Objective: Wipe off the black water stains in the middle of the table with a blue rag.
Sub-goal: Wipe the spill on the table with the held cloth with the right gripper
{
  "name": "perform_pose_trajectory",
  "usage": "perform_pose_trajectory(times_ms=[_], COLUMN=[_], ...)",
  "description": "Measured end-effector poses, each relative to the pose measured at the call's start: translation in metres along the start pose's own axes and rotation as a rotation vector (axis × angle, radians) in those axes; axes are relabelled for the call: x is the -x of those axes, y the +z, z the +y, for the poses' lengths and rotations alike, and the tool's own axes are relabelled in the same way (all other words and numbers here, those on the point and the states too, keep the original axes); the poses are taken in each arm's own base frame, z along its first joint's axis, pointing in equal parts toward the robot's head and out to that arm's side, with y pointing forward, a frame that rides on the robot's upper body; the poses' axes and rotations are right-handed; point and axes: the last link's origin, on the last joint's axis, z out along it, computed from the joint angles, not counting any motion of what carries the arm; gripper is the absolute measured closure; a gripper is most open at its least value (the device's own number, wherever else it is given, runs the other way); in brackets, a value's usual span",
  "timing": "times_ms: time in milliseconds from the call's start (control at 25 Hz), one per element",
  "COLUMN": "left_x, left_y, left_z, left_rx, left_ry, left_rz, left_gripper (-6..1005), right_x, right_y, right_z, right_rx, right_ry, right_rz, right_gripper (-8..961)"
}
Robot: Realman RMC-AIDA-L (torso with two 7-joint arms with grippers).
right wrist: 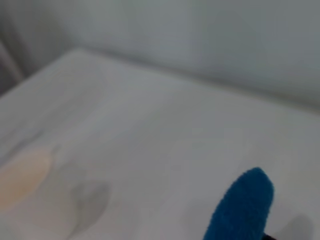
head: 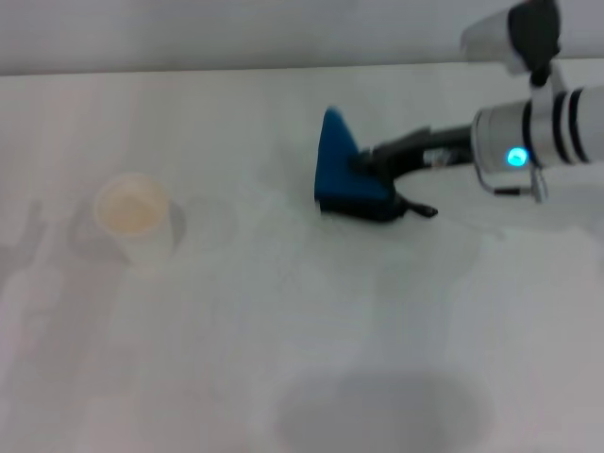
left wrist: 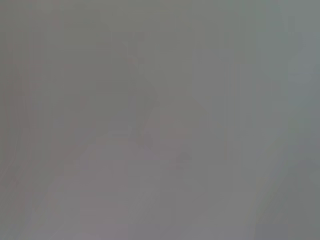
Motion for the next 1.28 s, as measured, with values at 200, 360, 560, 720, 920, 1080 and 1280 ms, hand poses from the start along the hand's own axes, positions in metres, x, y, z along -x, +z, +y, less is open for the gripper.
perform_pose_trajectory(times_ms=[200, 360, 560, 720, 920, 1080, 1280], left_x=[-0.001, -0.002, -0.002, -0.003, -0.003, -0.002, -0.001], left_y=[0.000, 0.000, 0.000, 0.002, 0.004, 0.004, 0.004], left_z=[-0.002, -0.003, -0.004, -0.004, -0.004, -0.004, -0.002], left_rx=[-0.003, -0.013, -0.017, -0.015, -0.012, -0.013, -0.012], left_ry=[0.007, 0.006, 0.008, 0.010, 0.012, 0.011, 0.004], left_rz=[0.000, 0.007, 0.009, 0.008, 0.007, 0.005, 0.005], left_gripper=[122, 121, 121, 121, 122, 122, 122], right_x=[0.012, 0.008, 0.002, -0.002, -0.010, -0.016, -0.021], right_y=[-0.008, -0.007, -0.003, -0.001, 0.005, 0.019, 0.036], right_z=[-0.009, -0.013, -0.011, -0.007, -0.002, 0.006, 0.029], right_rx=[-0.047, -0.085, -0.083, -0.063, -0.053, -0.051, 0.009], right_ry=[-0.020, -0.037, -0.056, -0.059, -0.056, -0.058, -0.089], right_rz=[-0.049, -0.027, 0.024, 0.054, 0.081, 0.126, 0.179], right_gripper=[878, 879, 878, 878, 873, 872, 872])
